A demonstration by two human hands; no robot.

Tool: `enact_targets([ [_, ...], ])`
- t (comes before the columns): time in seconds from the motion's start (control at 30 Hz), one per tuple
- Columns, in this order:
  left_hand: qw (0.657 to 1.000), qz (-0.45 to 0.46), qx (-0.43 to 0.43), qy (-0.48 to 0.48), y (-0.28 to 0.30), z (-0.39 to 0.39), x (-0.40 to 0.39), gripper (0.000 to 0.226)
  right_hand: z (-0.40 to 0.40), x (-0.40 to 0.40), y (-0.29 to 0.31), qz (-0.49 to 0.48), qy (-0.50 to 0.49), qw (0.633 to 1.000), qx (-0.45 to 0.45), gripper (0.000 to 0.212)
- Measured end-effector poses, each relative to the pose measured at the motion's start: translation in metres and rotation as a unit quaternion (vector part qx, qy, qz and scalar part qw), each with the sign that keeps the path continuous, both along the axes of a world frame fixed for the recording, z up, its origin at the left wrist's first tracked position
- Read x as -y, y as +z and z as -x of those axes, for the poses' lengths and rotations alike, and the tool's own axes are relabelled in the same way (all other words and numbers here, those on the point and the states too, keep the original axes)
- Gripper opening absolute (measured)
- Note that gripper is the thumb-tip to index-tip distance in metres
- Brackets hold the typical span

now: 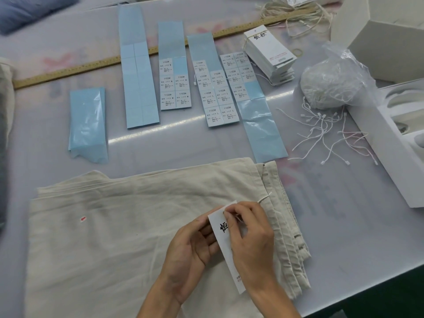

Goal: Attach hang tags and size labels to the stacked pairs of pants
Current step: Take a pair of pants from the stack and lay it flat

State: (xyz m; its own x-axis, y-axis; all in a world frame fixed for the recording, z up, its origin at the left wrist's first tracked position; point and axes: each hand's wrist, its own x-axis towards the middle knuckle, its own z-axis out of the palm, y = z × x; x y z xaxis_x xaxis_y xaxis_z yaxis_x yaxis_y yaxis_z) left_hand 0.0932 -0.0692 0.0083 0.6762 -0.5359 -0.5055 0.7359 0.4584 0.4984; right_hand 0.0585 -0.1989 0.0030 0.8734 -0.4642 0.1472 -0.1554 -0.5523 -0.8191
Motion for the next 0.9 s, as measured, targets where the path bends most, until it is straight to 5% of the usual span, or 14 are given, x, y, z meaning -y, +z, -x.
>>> enact_targets([
  [0.2,0.996,-0.082,0.036,-0.003,-0.005,-0.003,-0.008,0.035,0.005,0.004,0.004,0.012,0.052,0.999,0.005,0.014],
  [0.4,0.999,0.006,-0.014,-0.041,-0.004,-0.011,-0.015,0.044,0.007,0.012,0.004,-0.009,0.045,0.999,0.011,0.015],
  [0.6,0.977,-0.193,0.091,-0.031,-0.001,-0.011,-0.007,0.028,0.011,0.008,0.005,0.001,0.060,0.998,0.015,0.006],
  [0.77,0.951,-0.256,0.173,0.011,-0.001,-0.005,0.000,0.020,0.013,0.002,0.004,-0.021,0.043,0.999,0.019,0.019],
  [0.9,0.951,-0.267,0.145,0.052,-0.003,0.000,0.007,0.014,0.012,-0.004,0.001,-0.073,0.016,0.997,0.023,0.018],
])
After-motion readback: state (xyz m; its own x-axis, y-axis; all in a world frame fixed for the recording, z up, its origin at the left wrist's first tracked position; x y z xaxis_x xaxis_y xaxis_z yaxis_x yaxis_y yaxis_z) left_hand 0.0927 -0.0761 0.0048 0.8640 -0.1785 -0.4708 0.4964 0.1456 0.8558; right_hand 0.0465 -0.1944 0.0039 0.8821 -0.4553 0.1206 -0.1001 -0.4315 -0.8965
